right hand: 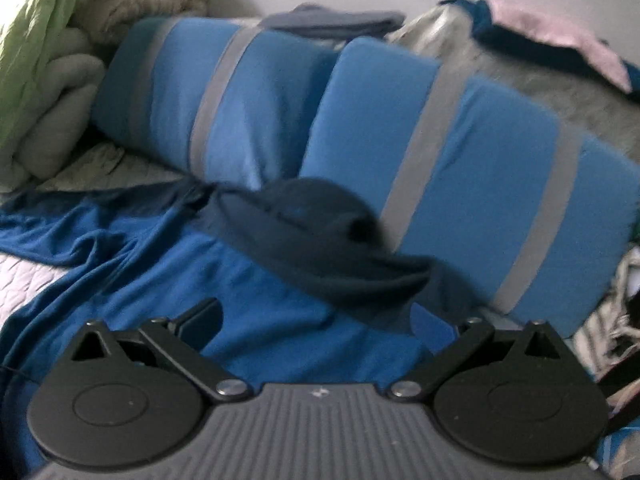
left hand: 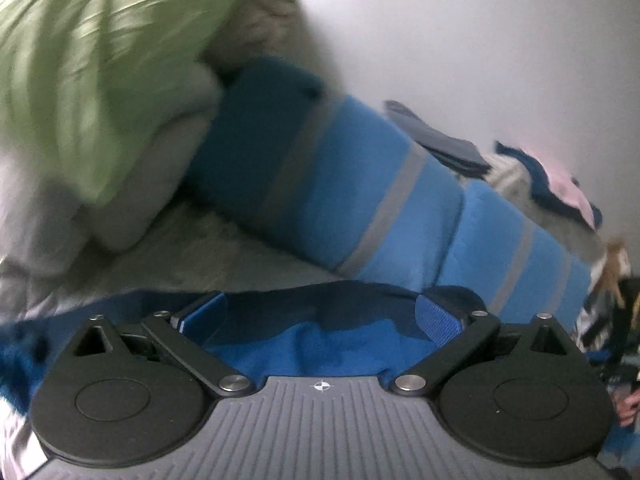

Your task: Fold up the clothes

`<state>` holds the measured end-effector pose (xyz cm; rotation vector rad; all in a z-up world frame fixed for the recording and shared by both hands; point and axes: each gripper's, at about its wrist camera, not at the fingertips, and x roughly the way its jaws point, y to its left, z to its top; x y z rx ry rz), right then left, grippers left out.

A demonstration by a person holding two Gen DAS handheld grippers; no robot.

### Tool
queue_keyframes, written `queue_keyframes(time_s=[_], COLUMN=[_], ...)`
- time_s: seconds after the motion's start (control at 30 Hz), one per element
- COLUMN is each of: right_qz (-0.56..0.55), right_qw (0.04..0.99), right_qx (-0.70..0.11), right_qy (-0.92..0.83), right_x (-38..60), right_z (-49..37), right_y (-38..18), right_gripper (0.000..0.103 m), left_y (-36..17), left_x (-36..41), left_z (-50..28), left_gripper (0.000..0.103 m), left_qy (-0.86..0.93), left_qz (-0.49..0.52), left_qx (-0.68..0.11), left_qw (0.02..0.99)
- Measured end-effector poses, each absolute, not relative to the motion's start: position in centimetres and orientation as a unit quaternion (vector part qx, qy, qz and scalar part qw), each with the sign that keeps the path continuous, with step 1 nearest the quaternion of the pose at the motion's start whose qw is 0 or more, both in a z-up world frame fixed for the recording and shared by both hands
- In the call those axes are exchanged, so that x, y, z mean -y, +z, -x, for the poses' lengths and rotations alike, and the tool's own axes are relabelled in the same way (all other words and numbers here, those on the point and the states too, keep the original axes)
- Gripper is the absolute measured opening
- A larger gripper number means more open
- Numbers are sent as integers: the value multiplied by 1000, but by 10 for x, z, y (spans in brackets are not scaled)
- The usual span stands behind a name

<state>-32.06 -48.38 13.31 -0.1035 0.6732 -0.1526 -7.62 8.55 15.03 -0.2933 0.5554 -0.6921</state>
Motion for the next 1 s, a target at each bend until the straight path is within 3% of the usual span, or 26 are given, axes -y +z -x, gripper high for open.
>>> queue_keyframes(time_s=[0.2,0.5,1.0], right_qz=[90,62,86], right_qw=[929,934,952], right_qx=[-356,-351,-293], right_qy=[-43,-1,10], right_x=[445,381,352], right_z=[273,217,263], right_y=[104,118,135], right_gripper=[103,103,103], left_y=[133,100,11], left_x=[-135,-200,-267], left_z=[77,79,59], left_gripper=[103,103,101], left_qy=[-296,-247,-151], left_qz=[210,303,447], left_qx=[-267,-263,-278], left_qw=[893,882,837])
